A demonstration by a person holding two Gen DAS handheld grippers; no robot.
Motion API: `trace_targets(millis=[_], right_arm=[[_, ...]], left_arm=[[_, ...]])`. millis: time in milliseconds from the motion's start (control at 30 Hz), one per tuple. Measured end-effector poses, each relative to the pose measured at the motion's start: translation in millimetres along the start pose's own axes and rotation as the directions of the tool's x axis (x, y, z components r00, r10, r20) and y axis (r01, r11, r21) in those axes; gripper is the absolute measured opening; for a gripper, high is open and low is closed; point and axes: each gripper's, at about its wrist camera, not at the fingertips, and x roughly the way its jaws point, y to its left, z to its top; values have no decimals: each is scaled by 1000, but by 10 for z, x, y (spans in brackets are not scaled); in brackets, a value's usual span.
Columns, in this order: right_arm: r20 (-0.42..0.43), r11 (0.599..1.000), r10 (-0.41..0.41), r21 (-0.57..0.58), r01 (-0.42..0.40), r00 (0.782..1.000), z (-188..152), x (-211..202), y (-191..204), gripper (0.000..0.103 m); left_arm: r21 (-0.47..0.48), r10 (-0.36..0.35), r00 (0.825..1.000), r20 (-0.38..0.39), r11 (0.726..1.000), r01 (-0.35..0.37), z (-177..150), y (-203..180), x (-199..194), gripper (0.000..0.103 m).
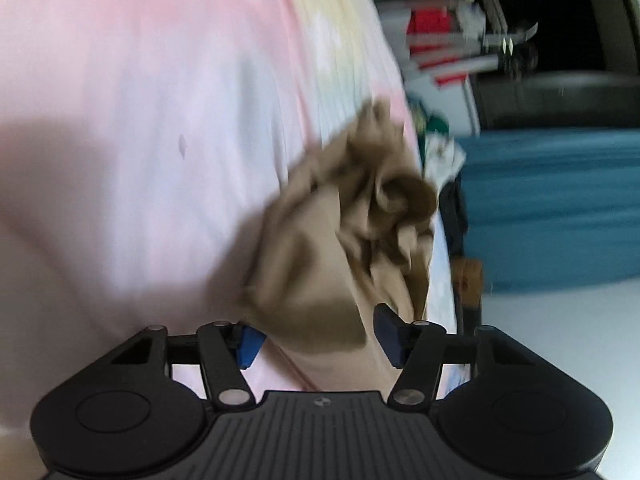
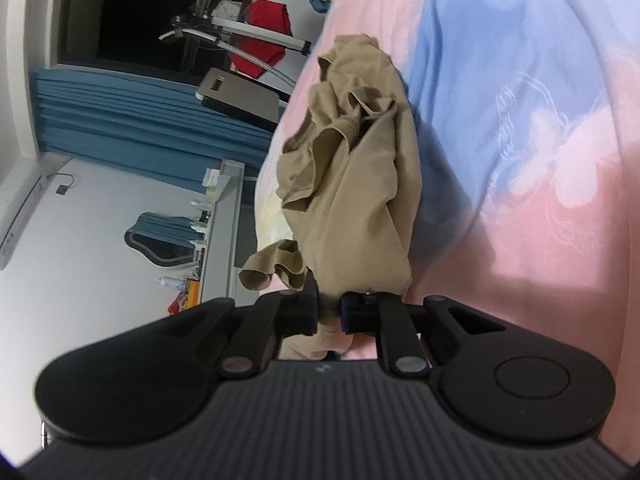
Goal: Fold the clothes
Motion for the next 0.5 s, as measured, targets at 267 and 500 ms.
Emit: trace_targets(millis=[267, 500], right_arm=[[43, 999, 16, -39, -14, 999, 19, -33, 41, 12], [37, 999, -14, -35, 15, 999, -23, -27, 19, 12]], left_arm=[[-34, -8, 999, -45, 999, 7, 118, 70, -16, 60], [-114, 4, 994, -106, 993, -16, 63, 232, -51, 75]])
